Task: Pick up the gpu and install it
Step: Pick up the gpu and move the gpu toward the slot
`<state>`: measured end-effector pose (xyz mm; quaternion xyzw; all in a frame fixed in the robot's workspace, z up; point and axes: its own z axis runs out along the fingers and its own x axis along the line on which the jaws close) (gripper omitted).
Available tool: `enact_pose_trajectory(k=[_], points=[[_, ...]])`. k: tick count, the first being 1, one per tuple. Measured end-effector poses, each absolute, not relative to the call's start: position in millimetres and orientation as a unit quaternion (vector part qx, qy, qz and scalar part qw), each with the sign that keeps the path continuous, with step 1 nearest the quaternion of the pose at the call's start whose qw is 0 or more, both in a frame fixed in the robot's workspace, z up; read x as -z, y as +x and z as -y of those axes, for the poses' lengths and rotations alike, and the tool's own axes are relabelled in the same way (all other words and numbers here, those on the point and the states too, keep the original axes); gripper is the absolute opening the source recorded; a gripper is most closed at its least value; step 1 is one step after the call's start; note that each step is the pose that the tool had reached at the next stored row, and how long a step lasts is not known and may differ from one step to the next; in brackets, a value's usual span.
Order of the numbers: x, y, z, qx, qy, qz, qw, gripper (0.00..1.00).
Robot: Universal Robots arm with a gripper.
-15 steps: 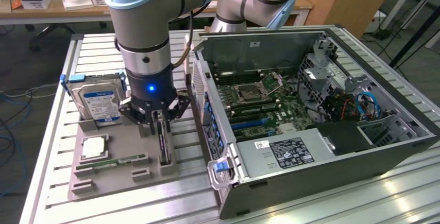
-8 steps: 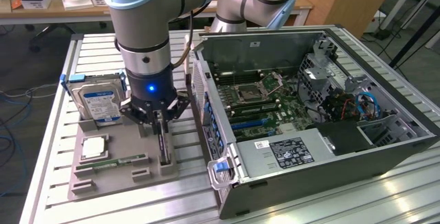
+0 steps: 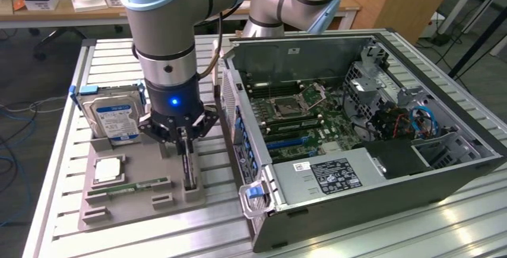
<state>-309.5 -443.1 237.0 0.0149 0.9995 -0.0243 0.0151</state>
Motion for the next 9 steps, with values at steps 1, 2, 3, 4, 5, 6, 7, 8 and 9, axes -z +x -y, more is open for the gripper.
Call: enact_pose_trajectory(k=[1,2,3,4,5,6,7,8,9], points=[[-236.9,-309.5,443.1,0.024,0.015,-0.999,0.015,0.26],[-237.0,-309.5,443.0,0.024,0.015,-0.999,0.015,0.26],[-236.9,-309.5,443.1,0.024,0.015,-0.999,0.015,0.26],[-237.0,-309.5,443.0,0.024,0.015,-0.999,0.015,0.26],[-237.0,-309.5,443.1,0.024,0.015,-0.999,0.015,0.26],[-237.0,-309.5,443.0,0.024,0.015,-0.999,0.015,0.26],[-236.9,-309.5,443.1,0.024,0.015,-0.999,0.015,0.26],[-237.0,-309.5,443.1,0.024,0.015,-0.999,0.015,0.26],[-236.9,-309.5,443.0,0.024,0.015,-0.999,0.015,0.26]])
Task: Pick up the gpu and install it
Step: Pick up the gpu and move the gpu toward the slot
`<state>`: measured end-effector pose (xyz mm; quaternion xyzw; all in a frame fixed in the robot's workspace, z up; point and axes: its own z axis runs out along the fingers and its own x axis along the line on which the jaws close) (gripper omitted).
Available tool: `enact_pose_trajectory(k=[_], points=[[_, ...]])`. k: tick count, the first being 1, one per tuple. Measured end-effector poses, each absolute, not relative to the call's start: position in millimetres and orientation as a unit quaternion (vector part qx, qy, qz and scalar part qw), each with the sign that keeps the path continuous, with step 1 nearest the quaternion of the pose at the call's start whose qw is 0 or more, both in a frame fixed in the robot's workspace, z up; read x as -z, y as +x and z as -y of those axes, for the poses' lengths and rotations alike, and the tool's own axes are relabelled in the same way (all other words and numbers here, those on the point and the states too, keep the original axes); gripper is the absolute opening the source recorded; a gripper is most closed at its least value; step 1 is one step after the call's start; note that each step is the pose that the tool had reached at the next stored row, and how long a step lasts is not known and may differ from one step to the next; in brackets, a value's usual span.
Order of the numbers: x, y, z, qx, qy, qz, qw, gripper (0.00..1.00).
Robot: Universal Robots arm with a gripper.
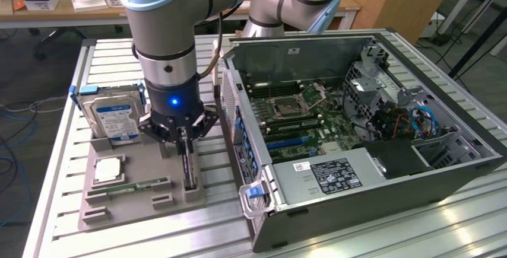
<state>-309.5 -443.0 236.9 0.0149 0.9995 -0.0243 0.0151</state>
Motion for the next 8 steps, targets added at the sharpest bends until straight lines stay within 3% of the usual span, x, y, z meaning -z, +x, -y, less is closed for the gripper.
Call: enact_pose_trajectory(k=[8], points=[[-237.0,-309.5,443.0,0.024,0.015,-0.999,0.015,0.26]])
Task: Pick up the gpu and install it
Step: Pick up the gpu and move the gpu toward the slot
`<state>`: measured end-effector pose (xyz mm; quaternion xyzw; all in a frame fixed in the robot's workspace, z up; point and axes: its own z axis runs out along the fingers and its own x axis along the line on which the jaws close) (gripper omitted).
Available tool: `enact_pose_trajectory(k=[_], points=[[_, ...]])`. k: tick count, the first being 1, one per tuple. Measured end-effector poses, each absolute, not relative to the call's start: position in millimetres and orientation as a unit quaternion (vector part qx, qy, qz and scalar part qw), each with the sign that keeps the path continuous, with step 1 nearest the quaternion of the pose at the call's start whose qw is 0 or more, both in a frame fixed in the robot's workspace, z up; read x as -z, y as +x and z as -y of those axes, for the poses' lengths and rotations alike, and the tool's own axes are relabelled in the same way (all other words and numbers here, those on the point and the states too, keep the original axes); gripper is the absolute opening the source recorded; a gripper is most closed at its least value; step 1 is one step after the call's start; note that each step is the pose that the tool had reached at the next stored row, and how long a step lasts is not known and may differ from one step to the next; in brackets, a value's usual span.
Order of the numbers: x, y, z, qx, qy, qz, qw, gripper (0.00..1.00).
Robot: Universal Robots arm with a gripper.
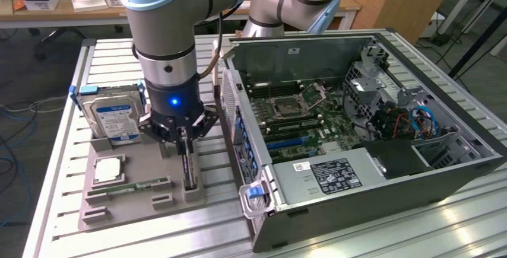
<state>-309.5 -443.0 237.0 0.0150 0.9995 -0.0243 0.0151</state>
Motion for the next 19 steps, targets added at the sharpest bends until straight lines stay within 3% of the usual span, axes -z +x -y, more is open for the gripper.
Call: enact_pose_trajectory(k=[19], points=[[-259,-309,443,0.024,0.015,-0.999,0.015,0.26]])
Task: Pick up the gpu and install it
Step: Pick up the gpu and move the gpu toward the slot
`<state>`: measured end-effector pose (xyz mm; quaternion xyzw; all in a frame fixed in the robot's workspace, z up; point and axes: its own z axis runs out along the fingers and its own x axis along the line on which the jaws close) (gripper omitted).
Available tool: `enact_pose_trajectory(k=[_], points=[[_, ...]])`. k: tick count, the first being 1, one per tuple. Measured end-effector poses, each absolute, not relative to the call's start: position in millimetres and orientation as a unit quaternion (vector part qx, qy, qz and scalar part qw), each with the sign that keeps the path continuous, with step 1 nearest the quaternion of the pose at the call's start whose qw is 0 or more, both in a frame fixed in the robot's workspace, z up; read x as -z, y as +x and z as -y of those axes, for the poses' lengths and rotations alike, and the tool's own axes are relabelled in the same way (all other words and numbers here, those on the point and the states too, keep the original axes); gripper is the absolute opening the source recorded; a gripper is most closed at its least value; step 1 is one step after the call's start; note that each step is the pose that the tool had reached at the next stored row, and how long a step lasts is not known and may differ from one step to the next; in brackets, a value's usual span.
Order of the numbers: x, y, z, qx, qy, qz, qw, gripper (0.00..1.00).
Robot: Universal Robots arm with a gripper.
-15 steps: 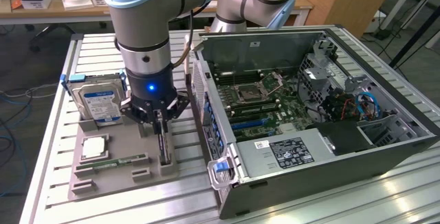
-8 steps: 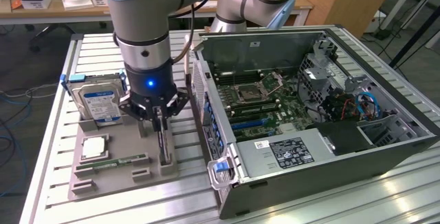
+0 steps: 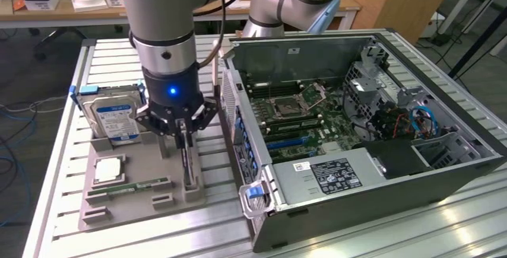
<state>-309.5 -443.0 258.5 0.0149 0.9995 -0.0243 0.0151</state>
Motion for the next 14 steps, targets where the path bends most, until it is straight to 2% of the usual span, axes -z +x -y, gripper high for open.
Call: enact_pose_trajectory(k=[14], points=[[-276,-309,443,0.024,0.015,-0.999,0.015,0.26]])
